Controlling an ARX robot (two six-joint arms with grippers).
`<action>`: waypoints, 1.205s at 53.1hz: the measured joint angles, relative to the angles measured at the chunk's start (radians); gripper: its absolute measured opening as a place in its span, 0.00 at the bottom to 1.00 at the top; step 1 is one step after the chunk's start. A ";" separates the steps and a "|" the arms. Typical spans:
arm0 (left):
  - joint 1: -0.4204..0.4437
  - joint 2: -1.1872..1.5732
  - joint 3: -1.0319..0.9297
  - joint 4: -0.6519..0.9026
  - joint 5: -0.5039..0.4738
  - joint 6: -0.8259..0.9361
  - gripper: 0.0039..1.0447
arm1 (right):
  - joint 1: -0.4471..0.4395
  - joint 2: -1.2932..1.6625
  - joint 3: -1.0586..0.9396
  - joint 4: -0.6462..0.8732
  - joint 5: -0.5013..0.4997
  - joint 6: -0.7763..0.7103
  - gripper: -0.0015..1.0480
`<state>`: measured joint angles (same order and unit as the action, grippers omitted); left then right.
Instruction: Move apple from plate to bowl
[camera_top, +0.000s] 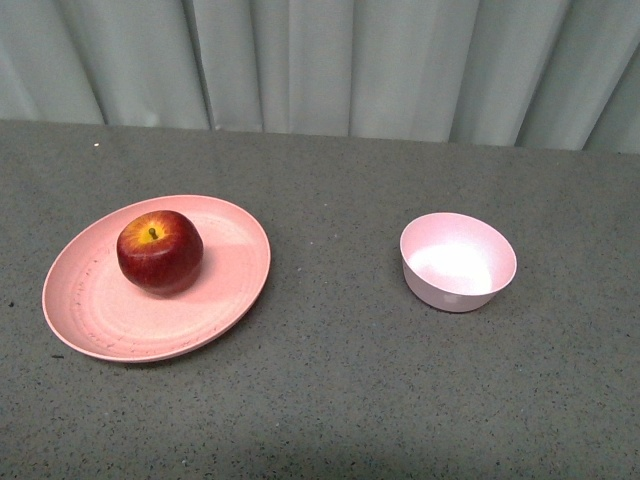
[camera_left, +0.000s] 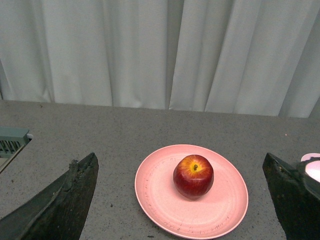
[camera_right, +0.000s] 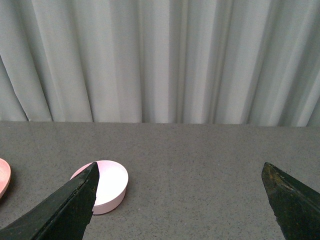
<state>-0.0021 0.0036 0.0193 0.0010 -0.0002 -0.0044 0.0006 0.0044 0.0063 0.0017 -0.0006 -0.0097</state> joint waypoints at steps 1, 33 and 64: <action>0.000 0.000 0.000 0.000 0.000 0.000 0.94 | 0.000 0.000 0.000 0.000 0.000 0.000 0.91; 0.000 0.000 0.000 0.000 0.000 0.000 0.94 | 0.000 0.000 0.000 0.000 0.000 0.000 0.91; 0.000 0.000 0.000 0.000 0.000 0.000 0.94 | 0.000 0.000 0.000 0.000 0.000 0.000 0.91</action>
<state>-0.0021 0.0036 0.0193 0.0010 -0.0002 -0.0044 0.0006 0.0044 0.0063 0.0017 -0.0006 -0.0097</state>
